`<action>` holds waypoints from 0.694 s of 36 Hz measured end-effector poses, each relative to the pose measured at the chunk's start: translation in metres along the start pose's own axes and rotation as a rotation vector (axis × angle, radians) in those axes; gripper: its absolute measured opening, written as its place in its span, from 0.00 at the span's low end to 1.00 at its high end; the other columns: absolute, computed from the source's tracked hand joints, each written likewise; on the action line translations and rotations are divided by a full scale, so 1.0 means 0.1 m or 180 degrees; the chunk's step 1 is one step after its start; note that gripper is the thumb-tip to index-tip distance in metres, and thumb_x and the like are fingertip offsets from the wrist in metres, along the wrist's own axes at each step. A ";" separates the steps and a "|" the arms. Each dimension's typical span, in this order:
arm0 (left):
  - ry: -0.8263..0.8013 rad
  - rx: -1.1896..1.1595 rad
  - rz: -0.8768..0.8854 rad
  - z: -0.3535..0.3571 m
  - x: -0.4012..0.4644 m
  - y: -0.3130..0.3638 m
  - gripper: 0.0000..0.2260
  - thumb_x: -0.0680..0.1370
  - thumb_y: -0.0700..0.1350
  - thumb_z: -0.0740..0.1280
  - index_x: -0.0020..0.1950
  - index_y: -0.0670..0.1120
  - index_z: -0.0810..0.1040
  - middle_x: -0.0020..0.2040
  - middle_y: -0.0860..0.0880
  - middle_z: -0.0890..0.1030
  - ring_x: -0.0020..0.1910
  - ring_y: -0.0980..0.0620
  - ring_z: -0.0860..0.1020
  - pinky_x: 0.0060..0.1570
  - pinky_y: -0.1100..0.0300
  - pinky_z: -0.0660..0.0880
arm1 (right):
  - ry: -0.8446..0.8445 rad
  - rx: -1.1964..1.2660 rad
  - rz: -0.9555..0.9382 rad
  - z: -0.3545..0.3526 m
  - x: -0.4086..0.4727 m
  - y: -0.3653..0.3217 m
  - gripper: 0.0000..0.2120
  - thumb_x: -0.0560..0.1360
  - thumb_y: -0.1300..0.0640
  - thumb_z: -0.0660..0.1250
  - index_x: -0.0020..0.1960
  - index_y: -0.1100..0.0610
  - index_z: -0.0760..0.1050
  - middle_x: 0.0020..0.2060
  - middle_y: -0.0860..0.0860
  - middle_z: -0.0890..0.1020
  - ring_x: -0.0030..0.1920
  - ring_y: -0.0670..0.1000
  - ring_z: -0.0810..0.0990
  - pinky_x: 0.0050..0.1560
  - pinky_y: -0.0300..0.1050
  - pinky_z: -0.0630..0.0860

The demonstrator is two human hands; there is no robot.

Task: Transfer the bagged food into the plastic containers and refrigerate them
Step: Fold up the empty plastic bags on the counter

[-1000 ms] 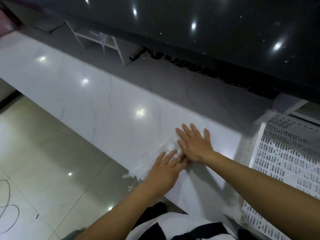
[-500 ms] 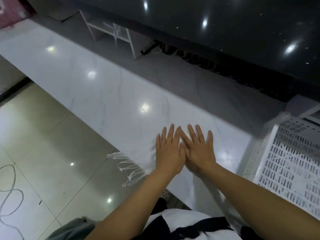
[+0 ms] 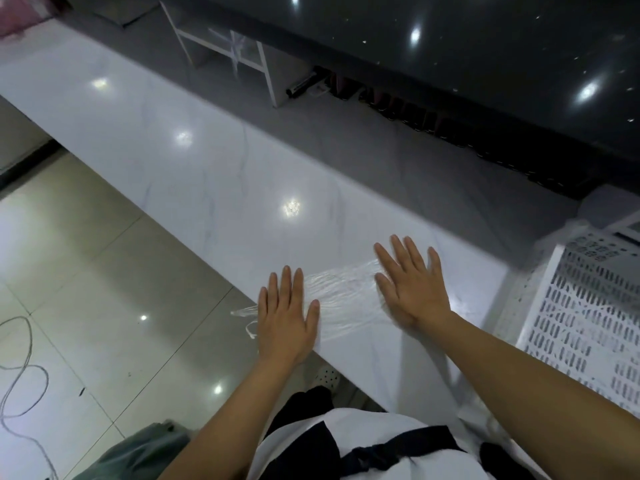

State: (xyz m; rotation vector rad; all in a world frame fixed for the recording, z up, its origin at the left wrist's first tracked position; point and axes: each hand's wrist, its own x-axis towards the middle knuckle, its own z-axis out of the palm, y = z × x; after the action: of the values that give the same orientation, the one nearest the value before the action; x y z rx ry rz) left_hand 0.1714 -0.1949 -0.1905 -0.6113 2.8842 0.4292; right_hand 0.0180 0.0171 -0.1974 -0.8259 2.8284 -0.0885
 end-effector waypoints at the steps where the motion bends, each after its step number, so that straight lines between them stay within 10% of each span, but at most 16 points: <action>1: -0.0056 -0.0005 -0.0010 -0.02 0.00 0.01 0.30 0.83 0.61 0.41 0.82 0.51 0.38 0.82 0.49 0.39 0.80 0.48 0.36 0.78 0.49 0.37 | -0.0009 -0.0005 -0.0001 0.00 0.00 -0.01 0.28 0.81 0.36 0.32 0.79 0.40 0.34 0.80 0.47 0.39 0.79 0.50 0.35 0.77 0.61 0.37; 6: -0.0237 -0.0265 -0.0031 -0.19 0.05 0.07 0.30 0.83 0.56 0.56 0.82 0.49 0.50 0.83 0.46 0.47 0.81 0.45 0.43 0.78 0.49 0.39 | -0.0119 -0.0022 -0.0142 -0.04 0.01 0.00 0.28 0.80 0.36 0.30 0.79 0.40 0.32 0.80 0.47 0.36 0.78 0.50 0.31 0.76 0.63 0.35; 14: -0.0618 -0.0254 0.0563 -0.55 0.48 0.38 0.33 0.76 0.52 0.71 0.78 0.52 0.62 0.73 0.47 0.66 0.67 0.46 0.70 0.58 0.53 0.74 | -0.0033 -0.0339 -0.0132 -0.34 0.05 0.04 0.30 0.81 0.36 0.40 0.80 0.42 0.38 0.81 0.49 0.40 0.80 0.52 0.37 0.76 0.62 0.38; 25: -0.0508 -0.0949 -0.0105 -0.49 0.70 0.55 0.14 0.79 0.39 0.62 0.65 0.44 0.67 0.40 0.51 0.73 0.35 0.53 0.74 0.29 0.60 0.68 | -0.0446 0.1126 0.0522 -0.32 -0.80 -0.74 0.34 0.81 0.37 0.51 0.80 0.43 0.41 0.81 0.48 0.40 0.80 0.51 0.38 0.77 0.58 0.41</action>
State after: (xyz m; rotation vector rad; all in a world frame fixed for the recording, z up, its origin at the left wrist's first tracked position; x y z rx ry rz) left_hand 0.0802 -0.1875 -0.1460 -0.6341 2.6752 0.8713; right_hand 0.1163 -0.0026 -0.1443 -0.5004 2.6250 -0.4713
